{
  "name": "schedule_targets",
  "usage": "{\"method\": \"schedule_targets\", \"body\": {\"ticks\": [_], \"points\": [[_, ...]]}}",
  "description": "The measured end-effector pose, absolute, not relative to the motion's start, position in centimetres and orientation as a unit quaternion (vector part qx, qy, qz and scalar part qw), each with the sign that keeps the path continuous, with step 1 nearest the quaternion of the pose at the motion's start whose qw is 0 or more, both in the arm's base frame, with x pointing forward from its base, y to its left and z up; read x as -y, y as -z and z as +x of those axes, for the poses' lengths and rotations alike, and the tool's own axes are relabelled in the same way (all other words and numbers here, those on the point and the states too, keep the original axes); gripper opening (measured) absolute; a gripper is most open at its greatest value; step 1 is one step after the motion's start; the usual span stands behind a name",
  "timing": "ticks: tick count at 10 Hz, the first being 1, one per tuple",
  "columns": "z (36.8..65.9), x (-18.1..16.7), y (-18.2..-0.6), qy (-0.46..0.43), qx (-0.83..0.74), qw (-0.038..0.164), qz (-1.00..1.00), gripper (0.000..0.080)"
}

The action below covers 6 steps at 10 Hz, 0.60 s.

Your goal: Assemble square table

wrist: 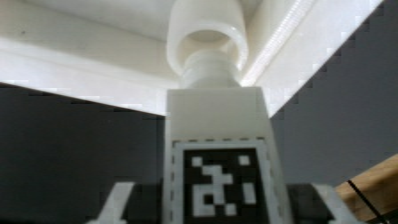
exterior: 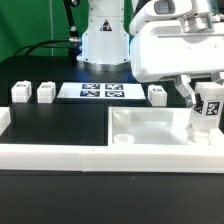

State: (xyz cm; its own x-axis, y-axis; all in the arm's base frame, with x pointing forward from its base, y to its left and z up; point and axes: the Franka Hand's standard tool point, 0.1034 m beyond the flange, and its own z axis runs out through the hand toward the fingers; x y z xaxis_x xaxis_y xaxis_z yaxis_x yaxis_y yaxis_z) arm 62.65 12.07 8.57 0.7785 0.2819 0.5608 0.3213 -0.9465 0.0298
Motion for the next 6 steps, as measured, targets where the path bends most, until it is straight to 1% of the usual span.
{"method": "schedule_targets", "body": {"ticks": [2,4,6], "points": [[62.2,-12.2,-8.6,0.288,0.162,0.034,-0.943,0.0288],[61.5,-12.1,-8.2,0.286,0.163,0.034,-0.944,0.0288],[61.5,-12.1,-8.1,0.289,0.162,0.033,-0.943,0.0288]]}}
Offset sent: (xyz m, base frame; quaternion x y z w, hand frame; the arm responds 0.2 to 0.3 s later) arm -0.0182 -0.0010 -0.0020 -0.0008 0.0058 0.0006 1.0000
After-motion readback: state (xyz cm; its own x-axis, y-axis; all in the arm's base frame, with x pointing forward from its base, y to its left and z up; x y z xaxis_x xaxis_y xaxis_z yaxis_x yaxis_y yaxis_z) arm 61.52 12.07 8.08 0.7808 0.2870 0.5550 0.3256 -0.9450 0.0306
